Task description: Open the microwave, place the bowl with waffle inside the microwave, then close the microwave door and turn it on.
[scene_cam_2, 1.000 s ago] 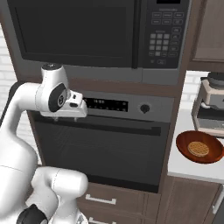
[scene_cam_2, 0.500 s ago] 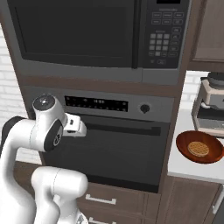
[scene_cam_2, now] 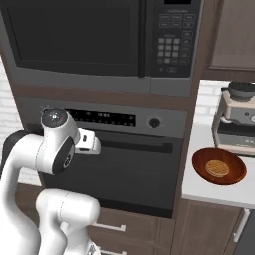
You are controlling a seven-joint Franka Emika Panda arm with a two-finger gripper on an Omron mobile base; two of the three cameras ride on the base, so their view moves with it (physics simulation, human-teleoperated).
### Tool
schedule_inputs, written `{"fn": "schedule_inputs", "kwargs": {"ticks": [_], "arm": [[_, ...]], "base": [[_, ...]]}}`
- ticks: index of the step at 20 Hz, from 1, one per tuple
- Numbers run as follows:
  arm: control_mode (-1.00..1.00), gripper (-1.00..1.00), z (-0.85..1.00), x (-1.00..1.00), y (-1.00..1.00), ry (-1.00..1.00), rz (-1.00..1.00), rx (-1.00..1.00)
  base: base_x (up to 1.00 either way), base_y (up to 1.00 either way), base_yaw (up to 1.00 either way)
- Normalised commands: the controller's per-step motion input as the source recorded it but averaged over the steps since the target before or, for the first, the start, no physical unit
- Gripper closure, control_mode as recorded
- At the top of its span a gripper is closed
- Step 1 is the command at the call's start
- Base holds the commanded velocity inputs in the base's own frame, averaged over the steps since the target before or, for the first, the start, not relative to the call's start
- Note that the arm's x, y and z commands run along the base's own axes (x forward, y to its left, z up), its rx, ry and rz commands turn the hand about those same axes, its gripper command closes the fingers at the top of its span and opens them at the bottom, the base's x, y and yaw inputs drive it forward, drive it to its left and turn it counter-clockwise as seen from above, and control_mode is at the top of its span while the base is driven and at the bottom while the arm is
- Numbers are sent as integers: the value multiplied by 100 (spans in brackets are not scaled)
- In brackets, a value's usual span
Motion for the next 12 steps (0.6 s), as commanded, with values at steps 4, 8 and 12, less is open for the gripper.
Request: {"fn": "schedule_inputs", "kwargs": {"ticks": [4, 8, 12], "arm": [[100, -100, 0, 0, 0, 0, 0, 0], [100, -100, 0, 0, 0, 0, 0, 0], [100, -100, 0, 0, 0, 0, 0, 0]], "base": [[0, -52, 0], [0, -63, 1], [0, -62, 5]]}}
